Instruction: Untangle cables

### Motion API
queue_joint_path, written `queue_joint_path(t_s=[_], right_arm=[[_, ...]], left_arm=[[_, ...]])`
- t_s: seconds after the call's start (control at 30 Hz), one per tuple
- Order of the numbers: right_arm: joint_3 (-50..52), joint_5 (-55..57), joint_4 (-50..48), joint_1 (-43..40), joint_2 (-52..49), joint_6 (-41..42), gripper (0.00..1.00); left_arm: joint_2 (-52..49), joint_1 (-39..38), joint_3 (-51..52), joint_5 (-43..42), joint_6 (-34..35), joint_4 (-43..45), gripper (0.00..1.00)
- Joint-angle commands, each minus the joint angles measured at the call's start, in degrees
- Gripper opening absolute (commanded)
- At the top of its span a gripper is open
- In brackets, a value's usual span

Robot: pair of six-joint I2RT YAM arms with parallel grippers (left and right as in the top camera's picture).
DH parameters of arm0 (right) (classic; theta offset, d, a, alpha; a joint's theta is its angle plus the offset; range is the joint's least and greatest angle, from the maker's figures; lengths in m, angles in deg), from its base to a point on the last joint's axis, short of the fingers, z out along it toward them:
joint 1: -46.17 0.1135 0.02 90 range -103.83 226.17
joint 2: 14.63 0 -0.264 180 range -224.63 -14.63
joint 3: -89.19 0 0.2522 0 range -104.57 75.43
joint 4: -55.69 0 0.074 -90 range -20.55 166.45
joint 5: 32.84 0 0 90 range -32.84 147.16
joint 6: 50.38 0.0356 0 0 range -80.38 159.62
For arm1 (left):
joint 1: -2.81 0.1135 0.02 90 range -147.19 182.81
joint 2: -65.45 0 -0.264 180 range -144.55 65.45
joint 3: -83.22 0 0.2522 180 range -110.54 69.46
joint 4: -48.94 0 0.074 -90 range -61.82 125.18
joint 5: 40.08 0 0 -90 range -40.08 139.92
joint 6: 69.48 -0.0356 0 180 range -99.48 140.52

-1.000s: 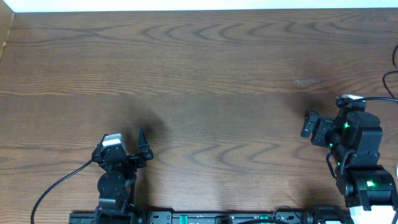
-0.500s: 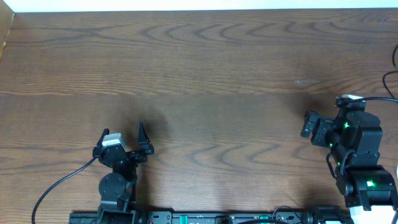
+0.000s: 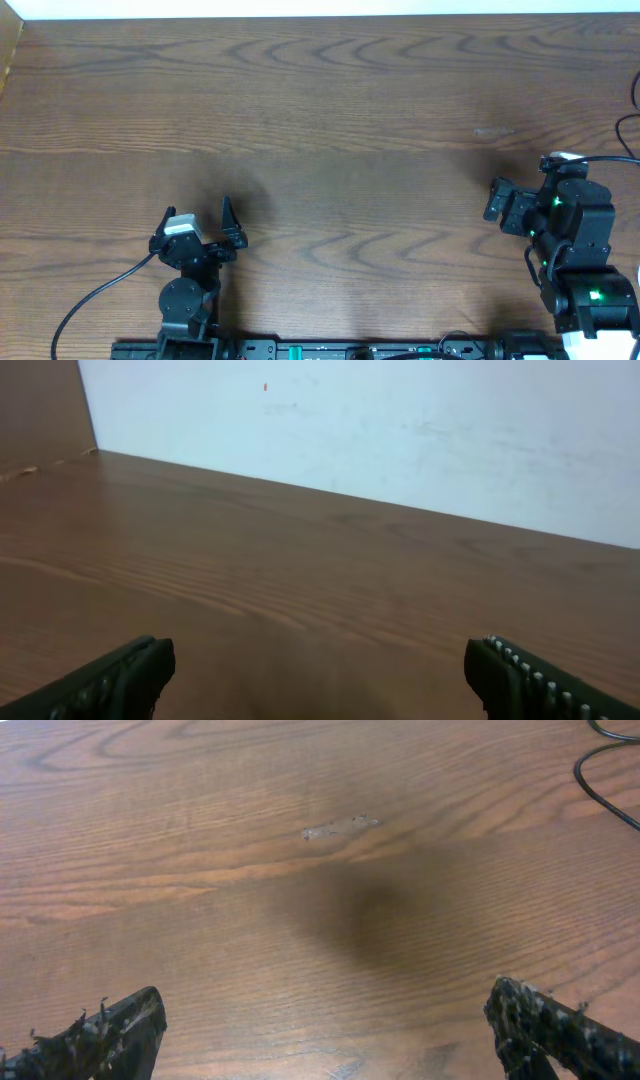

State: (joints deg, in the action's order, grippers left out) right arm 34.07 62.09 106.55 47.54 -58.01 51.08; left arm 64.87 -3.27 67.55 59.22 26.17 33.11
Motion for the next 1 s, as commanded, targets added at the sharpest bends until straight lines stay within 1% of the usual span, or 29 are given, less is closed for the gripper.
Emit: queue_joint_path(t_s=[0.0, 0.33, 0.4, 0.53, 0.57, 0.97], right_arm=[[0.5, 0.7, 0.0, 0.2, 0.2, -0.4, 0.99], [0.5, 0.7, 0.0, 0.2, 0.2, -0.4, 0.99], [0.5, 0.7, 0.0, 0.2, 0.2, -0.4, 0.99], [0.5, 0.7, 0.0, 0.2, 0.2, -0.4, 0.99], [0.5, 0.7, 0.0, 0.2, 0.2, -0.4, 0.99], [0.5, 0.7, 0.0, 0.2, 0.2, -0.4, 0.99]], left_arm=[[0.5, 0.4, 1.7, 0.3, -2.2, -1.3, 0.98], [0.5, 4.6, 1.7, -0.6, -2.2, -1.3, 0.98], [0.5, 4.6, 1.7, -2.8, -3.0, -1.4, 0.98], [0.5, 4.6, 1.7, -10.4, -8.1, -1.9, 0.98], [0.5, 4.6, 1.7, -10.9, -8.2, -1.9, 0.98], [0.5, 4.6, 1.7, -11.3, -8.2, -1.9, 0.98]])
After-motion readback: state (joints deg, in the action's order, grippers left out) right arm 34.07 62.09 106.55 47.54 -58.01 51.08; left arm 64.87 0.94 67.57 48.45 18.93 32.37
